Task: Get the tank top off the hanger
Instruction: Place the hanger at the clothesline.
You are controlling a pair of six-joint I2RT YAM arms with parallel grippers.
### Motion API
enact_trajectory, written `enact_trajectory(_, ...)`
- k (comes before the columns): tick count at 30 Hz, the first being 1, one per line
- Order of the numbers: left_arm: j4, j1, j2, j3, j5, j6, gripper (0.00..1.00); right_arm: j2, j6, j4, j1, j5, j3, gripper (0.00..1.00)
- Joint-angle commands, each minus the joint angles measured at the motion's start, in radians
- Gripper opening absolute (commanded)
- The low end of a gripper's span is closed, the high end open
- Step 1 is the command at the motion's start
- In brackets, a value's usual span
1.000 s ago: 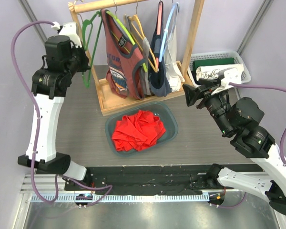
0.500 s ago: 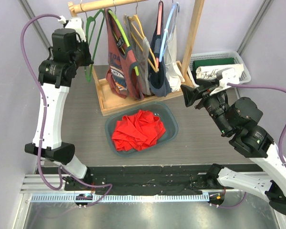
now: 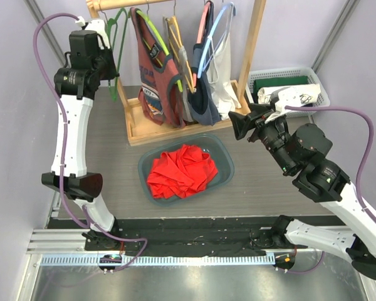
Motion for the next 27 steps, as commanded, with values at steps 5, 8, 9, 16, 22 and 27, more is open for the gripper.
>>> enact_trajectory(5, 0.064, -0.048, -0.136, -0.080, 0.115, -0.027, 0.00, 0.073, 0.040, 0.101, 0.004, -0.046, 0.032, 0.68)
enact_trajectory(8, 0.062, -0.070, -0.178, -0.146, 0.121, -0.026, 0.00, 0.180, 0.034, 0.115, 0.004, -0.072, 0.115, 0.68)
enact_trajectory(9, 0.059, -0.071, -0.183, -0.157, 0.119, -0.029, 0.00, 0.211, 0.027, 0.116, 0.004, -0.076, 0.141, 0.68)
enact_trajectory(16, 0.070, -0.071, -0.229, -0.219, 0.101, -0.001, 0.46, 0.527, -0.039, 0.060, 0.004, -0.104, 0.549, 0.72)
enact_trajectory(22, 0.090, -0.071, -0.275, -0.223, 0.084, 0.048, 0.86, 0.814, -0.087, -0.011, 0.002, -0.141, 0.926, 0.74)
enact_trajectory(27, 0.098, -0.071, -0.316, -0.235, 0.066, 0.077, 1.00, 0.958, -0.073, -0.005, 0.004, -0.151, 1.088, 0.76)
